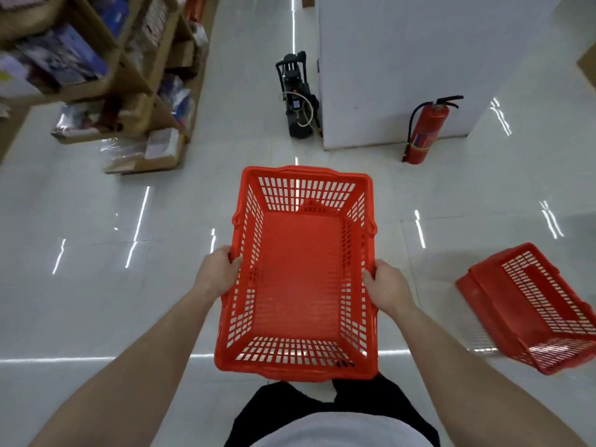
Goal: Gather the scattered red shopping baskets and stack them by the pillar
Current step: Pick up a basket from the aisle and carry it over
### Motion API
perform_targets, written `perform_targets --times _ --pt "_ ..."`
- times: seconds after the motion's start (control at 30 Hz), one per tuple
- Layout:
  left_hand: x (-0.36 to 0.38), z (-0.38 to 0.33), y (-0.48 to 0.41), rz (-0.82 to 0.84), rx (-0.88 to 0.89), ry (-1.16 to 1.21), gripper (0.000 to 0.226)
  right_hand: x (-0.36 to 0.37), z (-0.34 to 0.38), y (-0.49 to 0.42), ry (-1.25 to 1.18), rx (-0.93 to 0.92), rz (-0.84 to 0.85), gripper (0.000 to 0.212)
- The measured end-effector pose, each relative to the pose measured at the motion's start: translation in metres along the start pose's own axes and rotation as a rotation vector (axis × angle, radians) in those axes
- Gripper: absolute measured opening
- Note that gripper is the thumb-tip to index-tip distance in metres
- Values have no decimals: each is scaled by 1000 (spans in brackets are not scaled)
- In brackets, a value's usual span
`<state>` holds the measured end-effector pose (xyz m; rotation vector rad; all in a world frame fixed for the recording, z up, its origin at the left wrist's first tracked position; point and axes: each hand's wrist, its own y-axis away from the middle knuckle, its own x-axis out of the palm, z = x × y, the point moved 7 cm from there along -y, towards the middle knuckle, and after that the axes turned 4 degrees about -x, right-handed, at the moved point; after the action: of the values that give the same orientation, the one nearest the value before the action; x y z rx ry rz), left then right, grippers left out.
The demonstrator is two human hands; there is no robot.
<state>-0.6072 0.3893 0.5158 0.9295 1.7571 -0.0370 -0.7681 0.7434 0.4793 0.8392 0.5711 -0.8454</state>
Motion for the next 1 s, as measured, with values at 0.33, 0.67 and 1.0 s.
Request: perform_targets --times 0.33,0.67,1.0 --pt "31 -47 -137 113 90 -216 33 47 -12 -72 -44 204 124 36" --pt "99 -30 -226 361 200 -278 37 157 -27 -64 -275 517 81 32" --pt "150 -40 -212 529 311 -590 56 161 -33 -75 -179 533 114 56"
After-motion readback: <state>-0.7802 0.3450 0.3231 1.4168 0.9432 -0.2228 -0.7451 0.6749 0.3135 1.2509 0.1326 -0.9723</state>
